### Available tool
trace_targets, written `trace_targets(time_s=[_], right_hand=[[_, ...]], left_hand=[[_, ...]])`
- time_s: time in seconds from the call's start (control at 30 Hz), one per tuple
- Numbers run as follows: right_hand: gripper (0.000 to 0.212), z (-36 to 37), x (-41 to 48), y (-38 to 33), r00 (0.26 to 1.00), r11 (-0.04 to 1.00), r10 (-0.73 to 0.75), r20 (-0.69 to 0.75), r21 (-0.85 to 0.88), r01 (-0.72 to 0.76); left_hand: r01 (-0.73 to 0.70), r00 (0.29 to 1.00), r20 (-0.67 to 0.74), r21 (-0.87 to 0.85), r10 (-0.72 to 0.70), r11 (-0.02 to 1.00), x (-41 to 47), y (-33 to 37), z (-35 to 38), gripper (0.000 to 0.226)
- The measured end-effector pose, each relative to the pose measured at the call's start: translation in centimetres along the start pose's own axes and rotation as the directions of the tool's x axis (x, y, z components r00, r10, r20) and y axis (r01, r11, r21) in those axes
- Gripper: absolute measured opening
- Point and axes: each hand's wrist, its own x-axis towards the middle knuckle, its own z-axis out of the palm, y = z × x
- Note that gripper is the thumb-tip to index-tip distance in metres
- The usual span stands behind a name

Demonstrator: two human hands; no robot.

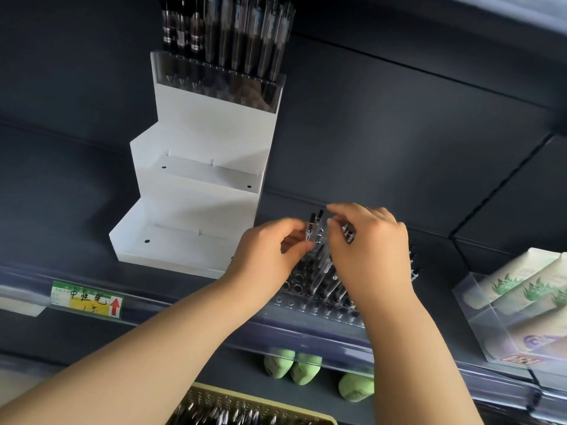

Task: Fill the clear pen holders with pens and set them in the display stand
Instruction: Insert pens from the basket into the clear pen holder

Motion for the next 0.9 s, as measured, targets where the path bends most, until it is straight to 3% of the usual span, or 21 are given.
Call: trace_targets(time_s=[0.13, 0.57, 0.8, 0.9], right_hand=[[0.021, -0.1, -0.3, 0.1, 1.0, 1.0, -0.022, -0.01, 0.021, 0.022], [0.025, -0.6, -0.9, 0.2, 1.0, 0.999, -0.02, -0.015, 0.029, 0.02], [0.023, -1.3, -2.2, -1.3, 0.987, 0.989, -0.147, -0.065, -0.015, 0.146], [0.023, -1.3, -4.3, -2.2, 0.976, 0.976, -0.218, 0.01, -0.024, 0.218]], left_hand=[[-0.009, 0.999, 0.054, 0.111, 0.003, 0.994, -0.1, -0.7, 0.8, 0.017], [0.091, 0.987, 0.114, 0.177, -0.112, 0.98, 0.1, -1.8, 1.7, 0.022], [0.073, 0.979, 0.175, 0.187, -0.106, 0.98, -0.4, -1.3, 0.1, 0.019], [0.024, 0.984, 0.166, 0.228, -0.063, 0.973, -1.9, -1.1, -1.1, 0.02]])
